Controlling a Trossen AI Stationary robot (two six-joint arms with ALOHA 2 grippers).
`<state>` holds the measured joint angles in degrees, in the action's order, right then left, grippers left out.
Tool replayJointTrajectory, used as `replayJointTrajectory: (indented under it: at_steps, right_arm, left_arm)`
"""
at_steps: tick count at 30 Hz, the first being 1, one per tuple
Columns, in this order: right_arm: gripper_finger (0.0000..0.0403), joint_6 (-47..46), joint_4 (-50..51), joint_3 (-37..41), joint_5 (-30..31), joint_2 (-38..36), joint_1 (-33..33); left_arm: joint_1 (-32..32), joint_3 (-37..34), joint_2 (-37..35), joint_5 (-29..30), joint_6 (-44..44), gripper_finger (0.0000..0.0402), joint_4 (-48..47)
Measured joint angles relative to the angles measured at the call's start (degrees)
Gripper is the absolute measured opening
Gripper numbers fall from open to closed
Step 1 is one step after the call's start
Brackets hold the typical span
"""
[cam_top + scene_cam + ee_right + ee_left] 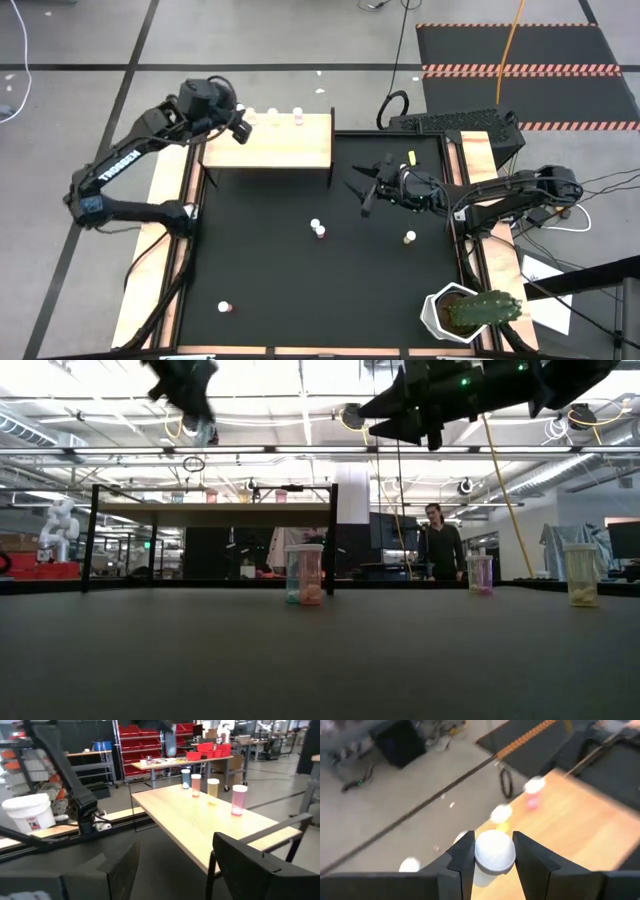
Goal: Pick and place medicine bottles onto shelf by color
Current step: Put the bottom blue pill bottle on the shelf aligned with the blue pill bottle
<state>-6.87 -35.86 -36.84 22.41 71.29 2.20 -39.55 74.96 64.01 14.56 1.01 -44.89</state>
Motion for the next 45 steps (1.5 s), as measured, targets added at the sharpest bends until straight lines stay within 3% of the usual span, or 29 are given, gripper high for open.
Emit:
replayJointTrajectory:
  at_steps: [7,12,23,45]
  right_arm:
    - [0.0244,-2.1,0.97,0.0,-0.02,0.0,0.74]
    - [0.0244,-2.97,1.45,-0.02,-0.02,0.0,1.53]
    - [0.0244,-5.8,1.89,0.0,0.0,-0.02,2.64]
    - [0.0244,-5.97,1.89,0.0,-0.02,-0.02,2.83]
  left_arm:
    - [-11.86,-19.17,-6.71,-7.69,-2.27,0.012,15.09]
    - [-17.3,-25.41,-5.92,-9.67,-4.1,0.012,17.49]
    - [-22.57,-26.38,-5.53,-11.53,-3.16,0.012,20.54]
    - [-22.69,-26.36,-5.53,-13.02,-2.4,0.012,17.62]
